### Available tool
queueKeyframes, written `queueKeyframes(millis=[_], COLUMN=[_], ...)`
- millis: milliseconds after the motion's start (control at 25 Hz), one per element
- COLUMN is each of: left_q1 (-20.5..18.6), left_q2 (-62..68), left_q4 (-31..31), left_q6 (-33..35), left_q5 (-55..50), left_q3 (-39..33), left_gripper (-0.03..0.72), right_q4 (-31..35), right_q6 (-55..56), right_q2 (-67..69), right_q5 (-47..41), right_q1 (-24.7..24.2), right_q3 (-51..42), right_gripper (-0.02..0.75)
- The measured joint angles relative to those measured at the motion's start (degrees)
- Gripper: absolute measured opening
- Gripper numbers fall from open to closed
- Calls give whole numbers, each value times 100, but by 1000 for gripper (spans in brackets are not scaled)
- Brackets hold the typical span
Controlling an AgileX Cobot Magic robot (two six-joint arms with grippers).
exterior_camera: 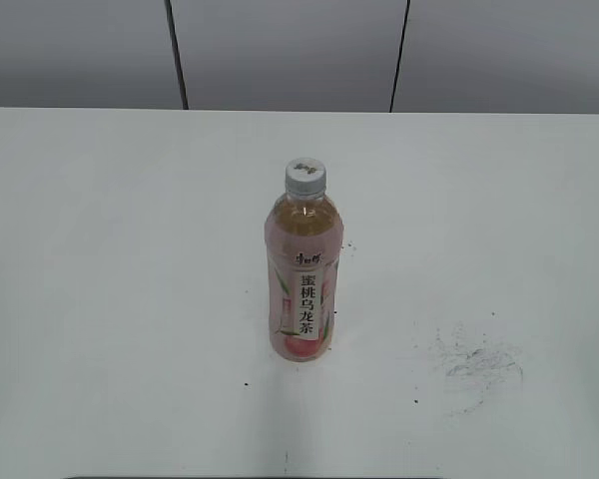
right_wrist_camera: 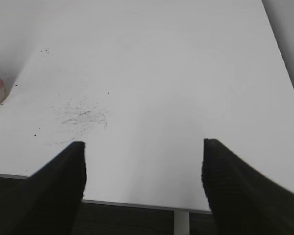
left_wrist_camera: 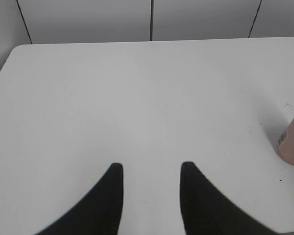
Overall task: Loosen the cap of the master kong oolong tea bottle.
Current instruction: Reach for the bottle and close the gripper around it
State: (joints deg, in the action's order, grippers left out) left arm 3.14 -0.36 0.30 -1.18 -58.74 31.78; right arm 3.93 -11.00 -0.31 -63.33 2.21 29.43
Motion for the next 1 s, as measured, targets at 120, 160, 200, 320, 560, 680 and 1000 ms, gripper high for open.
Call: queueKeyframes(millis=[120, 160, 200, 320, 560, 680, 1000], left_q1=[0, 0, 0, 0, 0, 0, 0], left_q2=[0, 0, 0, 0, 0, 0, 0], left_q4=[40, 0, 0, 0, 0, 39, -30], left_q6=[0, 0, 0, 0, 0, 0, 0], left_q5=[0, 0, 0, 0, 0, 0, 0], left_q3=[0, 0, 0, 0, 0, 0, 0], left_gripper=[241, 241, 241, 241, 241, 241, 241], right_q4=[0, 0, 0, 0, 0, 0, 0], right_q6=[0, 0, 0, 5, 5, 5, 5], right_q2=[0, 0, 0, 0, 0, 0, 0], right_q5=[0, 0, 0, 0, 0, 0, 0], right_q1=[0, 0, 0, 0, 0, 0, 0], right_q3=[0, 0, 0, 0, 0, 0, 0], right_gripper=[555, 555, 555, 555, 555, 555, 555])
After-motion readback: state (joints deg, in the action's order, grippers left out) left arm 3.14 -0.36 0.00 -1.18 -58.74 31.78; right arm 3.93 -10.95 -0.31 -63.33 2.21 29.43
